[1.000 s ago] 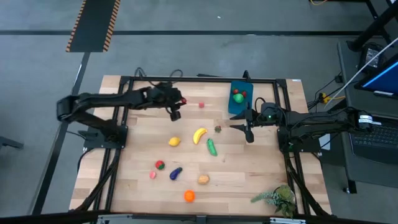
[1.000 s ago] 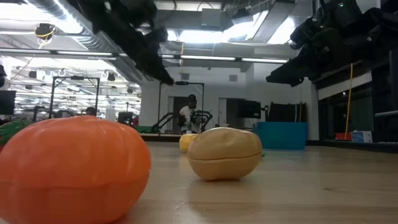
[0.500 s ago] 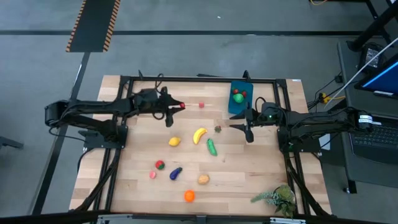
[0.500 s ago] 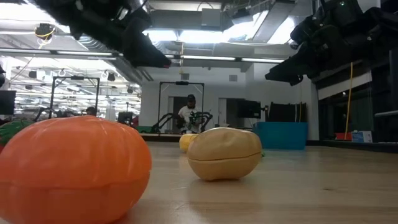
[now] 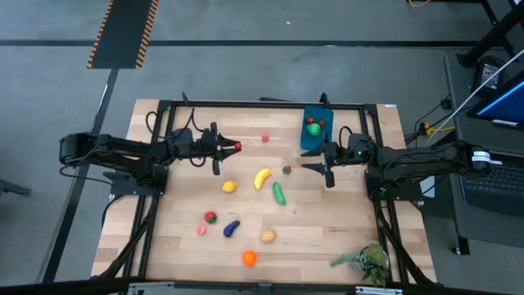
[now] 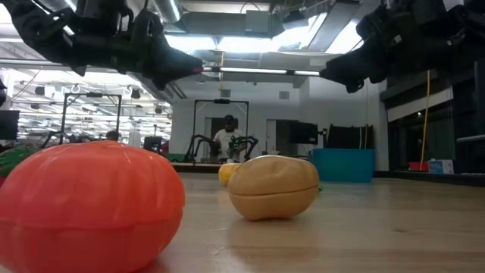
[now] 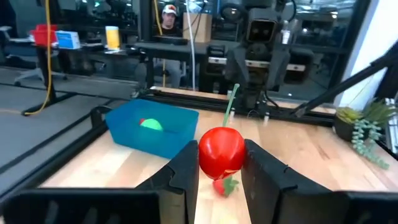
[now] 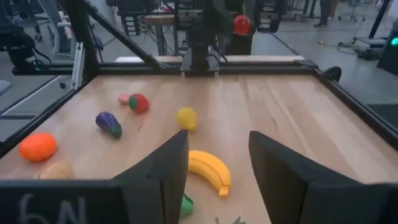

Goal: Pick and placing Produce into tupperware
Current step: Put the red cherry into the blue bin

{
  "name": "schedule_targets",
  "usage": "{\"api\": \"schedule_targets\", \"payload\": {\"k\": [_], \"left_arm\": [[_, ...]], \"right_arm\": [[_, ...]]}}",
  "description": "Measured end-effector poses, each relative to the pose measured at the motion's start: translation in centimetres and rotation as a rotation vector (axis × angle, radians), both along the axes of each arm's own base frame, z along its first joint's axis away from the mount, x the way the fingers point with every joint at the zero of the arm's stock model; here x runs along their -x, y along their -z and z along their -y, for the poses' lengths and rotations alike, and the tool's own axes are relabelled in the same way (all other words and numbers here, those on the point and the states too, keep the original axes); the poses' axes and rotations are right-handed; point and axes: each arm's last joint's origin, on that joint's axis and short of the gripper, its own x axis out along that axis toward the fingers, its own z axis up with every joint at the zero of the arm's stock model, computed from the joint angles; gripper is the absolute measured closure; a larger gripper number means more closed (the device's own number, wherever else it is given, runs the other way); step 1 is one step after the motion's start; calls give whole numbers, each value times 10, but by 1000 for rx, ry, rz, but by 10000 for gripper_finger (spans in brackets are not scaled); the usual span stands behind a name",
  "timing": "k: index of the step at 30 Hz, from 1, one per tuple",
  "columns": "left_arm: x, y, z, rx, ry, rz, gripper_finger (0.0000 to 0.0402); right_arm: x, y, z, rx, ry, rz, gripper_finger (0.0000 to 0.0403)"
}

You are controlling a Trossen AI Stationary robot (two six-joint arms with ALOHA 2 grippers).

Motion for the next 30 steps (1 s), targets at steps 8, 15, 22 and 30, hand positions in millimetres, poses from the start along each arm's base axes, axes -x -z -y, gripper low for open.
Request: {"api": "schedule_targets", "payload": {"k": [8,15,22,30], "left_arm": [[-13,6,6,-18,41,55,313],[-30,16,6,-27,57,133,313],[-67,15,4,-9,124,123,313],[-102,15,-2,-30,170,122,313]], "right_arm": [[-10,1,2,14,0,66,232],[-21,5,4,19,0,127,232],[-30,9,6,11,1,164,232],[-42,11,9,37,0,142,232]]}}
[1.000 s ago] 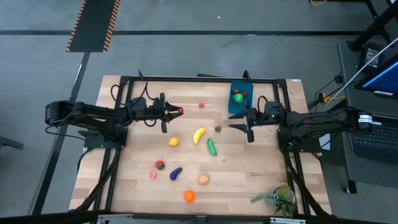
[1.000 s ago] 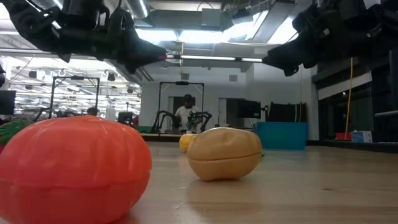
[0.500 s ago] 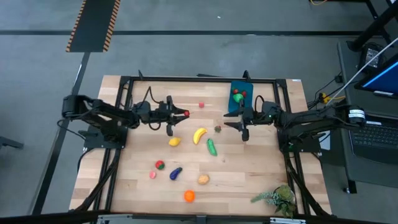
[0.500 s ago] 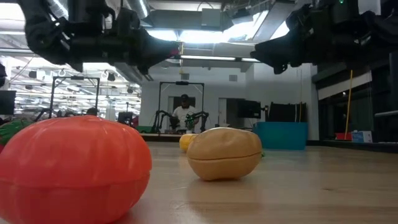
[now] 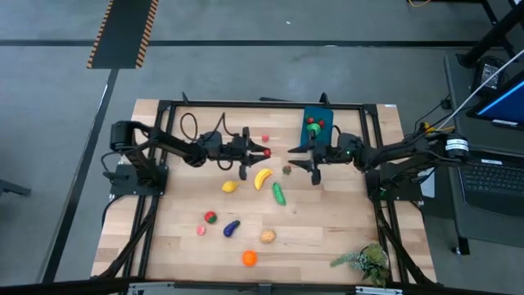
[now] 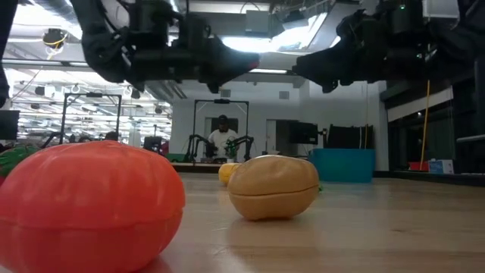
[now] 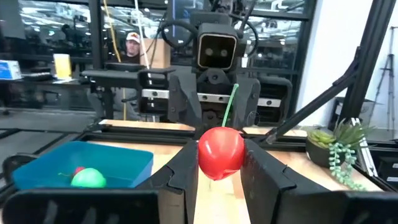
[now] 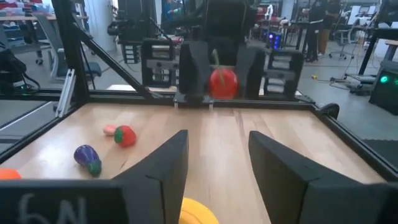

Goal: Pick and placing Produce into tupperware
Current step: Put the red cherry into the blue bin

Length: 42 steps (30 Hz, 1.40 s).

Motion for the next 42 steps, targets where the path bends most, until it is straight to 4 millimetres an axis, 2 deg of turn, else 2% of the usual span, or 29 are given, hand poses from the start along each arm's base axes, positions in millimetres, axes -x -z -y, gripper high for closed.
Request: {"api": "schedule_targets", "payload": {"k": [6,11,19,30,35,42], "left_arm": [[-16,1,-1,-1,41,-5,313],[-21,0,-2,2,43,-19,313],[-21,1,-1,3,45,-26,313],[-21,3,-1,7,45,-48,313],[-21,5,-1,8,45,-62,313],[-21,5,-1,7,44,-68,313]], "right_arm": [[-10,-5,2,30,0,13,232],[-16,-5,3,30,0,5,232],[-28,-8,6,31,-1,8,232],[-29,-11,6,32,-1,28,237],[-29,-10,5,31,-26,27,271],[-29,-10,5,31,-27,27,356]]}}
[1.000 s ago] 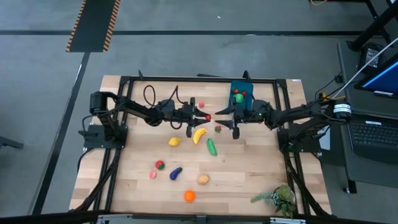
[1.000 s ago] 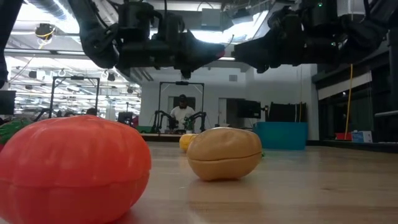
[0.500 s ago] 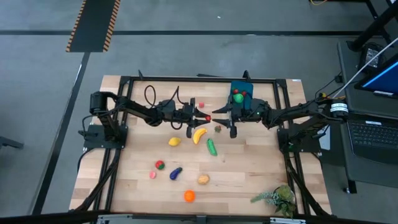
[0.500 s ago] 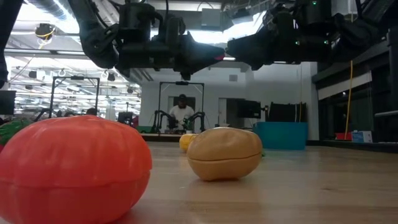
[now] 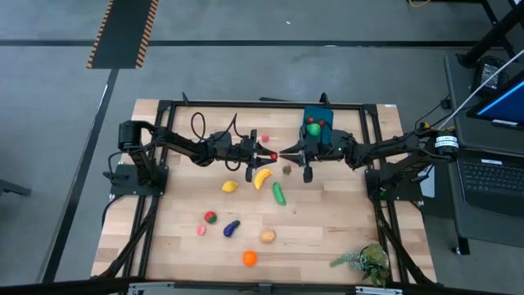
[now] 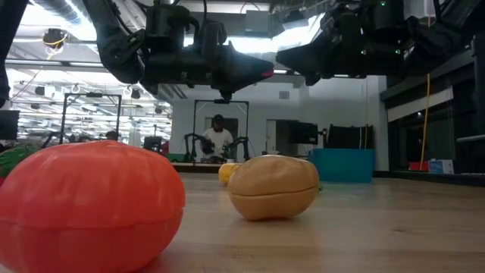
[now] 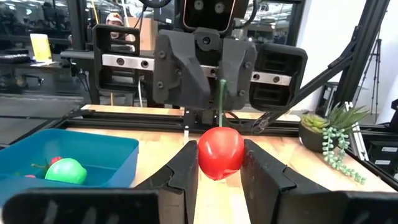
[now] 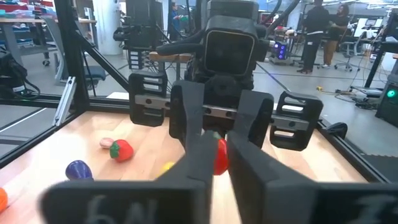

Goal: Pick and placing Produce into tupperware
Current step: Put the red cherry into the blue bin

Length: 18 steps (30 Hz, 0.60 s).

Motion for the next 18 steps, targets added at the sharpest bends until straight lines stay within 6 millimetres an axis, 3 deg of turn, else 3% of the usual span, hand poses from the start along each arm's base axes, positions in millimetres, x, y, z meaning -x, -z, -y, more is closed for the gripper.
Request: {"api": "schedule_targets", "payload": {"k": [3,12,18], "left_arm": [[0,0,0,-1,0,0,313],[0,0,0,-2,0,1,307],[0,-1,0,-4,0,9,277]], "right_arm": [[0,0,0,1,-1,-1,392],[0,0,-1,11,-52,0,397],[0,0,-1,16,-52,0,400]]}}
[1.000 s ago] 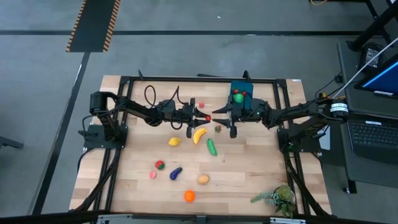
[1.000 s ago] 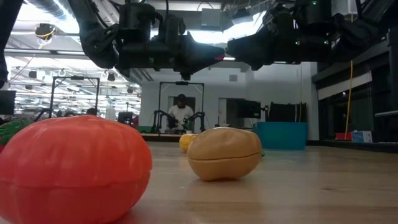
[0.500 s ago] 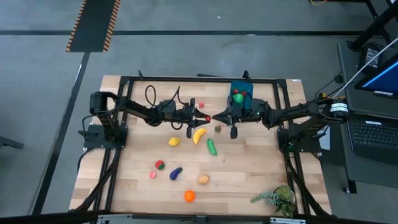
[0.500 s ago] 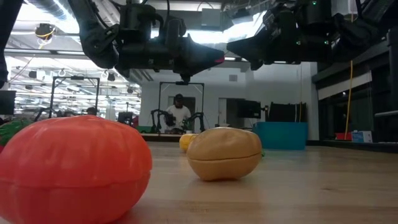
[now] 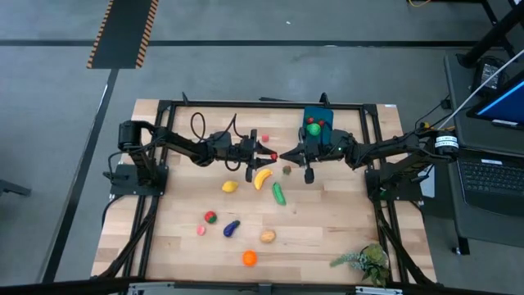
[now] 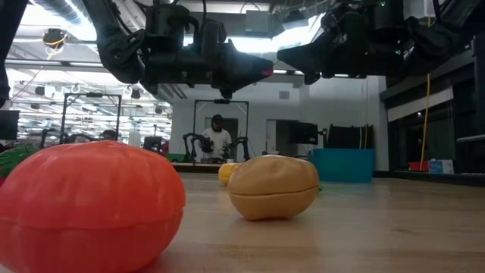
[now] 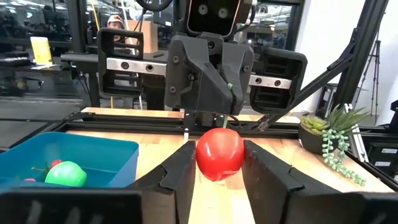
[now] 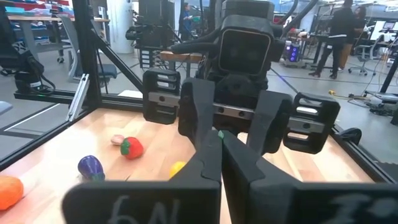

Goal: Pick and placing Produce into tupperware
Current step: Put the red cherry into the blue bin

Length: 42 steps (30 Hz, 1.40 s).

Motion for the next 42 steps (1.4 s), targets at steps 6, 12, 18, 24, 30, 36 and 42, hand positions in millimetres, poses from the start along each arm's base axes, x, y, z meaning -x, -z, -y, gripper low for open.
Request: {"api": "schedule_targets", "payload": {"k": [6,12,18,24,30,36,42], "left_arm": [[0,-1,0,6,-2,11,253],[0,-1,1,-1,1,7,250],[0,3,-1,-19,-5,-30,257],[5,2,-2,-20,-11,-38,242],[29,3,-5,-15,-36,-54,217],[57,-6,-2,-19,-51,-23,200],[80,-6,4,-23,-58,-14,196]], "right_arm": [[0,0,0,0,-1,0,401],[0,0,0,0,0,0,402],[2,0,0,-4,0,-17,402],[11,-7,-2,-10,1,-73,403],[24,-14,-5,-22,9,-137,403],[41,-18,-5,-8,95,-122,403],[67,-19,-4,-20,173,-99,403]]}}
